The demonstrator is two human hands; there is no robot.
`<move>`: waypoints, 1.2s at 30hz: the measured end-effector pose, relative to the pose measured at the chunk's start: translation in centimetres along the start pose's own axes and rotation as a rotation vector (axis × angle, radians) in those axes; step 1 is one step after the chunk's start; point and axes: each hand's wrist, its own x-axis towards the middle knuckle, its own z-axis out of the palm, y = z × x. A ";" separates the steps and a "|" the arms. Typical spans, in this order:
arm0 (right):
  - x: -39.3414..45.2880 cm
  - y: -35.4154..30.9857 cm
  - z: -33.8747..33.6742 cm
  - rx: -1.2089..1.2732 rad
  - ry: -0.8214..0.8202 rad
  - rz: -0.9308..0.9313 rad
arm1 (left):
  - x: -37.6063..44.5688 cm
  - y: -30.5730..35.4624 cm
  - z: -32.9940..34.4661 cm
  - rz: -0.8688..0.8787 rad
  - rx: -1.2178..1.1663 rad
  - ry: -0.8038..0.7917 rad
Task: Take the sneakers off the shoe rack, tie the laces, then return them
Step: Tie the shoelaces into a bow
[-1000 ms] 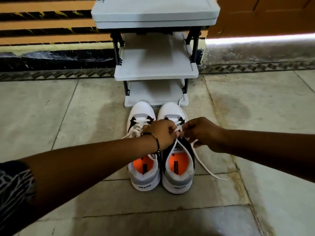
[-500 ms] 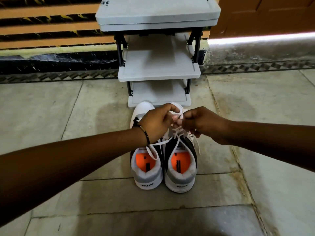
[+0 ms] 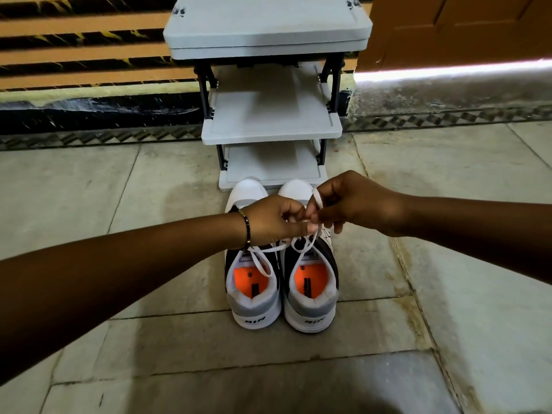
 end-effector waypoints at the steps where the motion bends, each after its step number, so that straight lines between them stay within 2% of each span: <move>1: 0.1 -0.2 0.0 -0.078 0.004 -0.023 | 0.0 0.1 0.2 -0.008 0.001 0.008; 5: 0.2 -0.6 0.0 -0.426 0.096 -0.145 | -0.1 0.3 0.7 -0.054 0.007 -0.024; 12: 0.3 -0.5 0.0 -0.377 0.185 -0.185 | -0.5 0.5 1.4 -0.109 -0.119 -0.080; 17: 0.6 -0.3 -0.3 -0.327 0.233 -0.162 | -0.5 0.4 1.9 -0.177 -0.498 0.014; 19: 0.7 -0.3 -0.2 -0.281 0.233 -0.148 | -0.5 0.7 1.4 -0.192 -0.550 0.017; 24: 0.8 -0.3 0.3 -0.205 0.219 -0.129 | -0.4 0.5 0.7 -0.101 -0.262 0.105; 29: 0.6 -0.5 1.1 -0.116 0.145 -0.105 | 0.5 0.4 0.2 0.012 0.421 0.238; 31: 0.5 -0.6 1.5 -0.058 0.118 -0.113 | 0.6 1.0 0.2 0.017 0.540 0.287; 33: 0.5 -0.7 1.8 -0.014 0.112 -0.125 | 0.8 1.0 0.5 0.003 0.485 0.289; 36: 0.7 -0.5 1.5 0.054 0.130 -0.111 | 0.8 0.3 0.7 0.004 0.154 0.211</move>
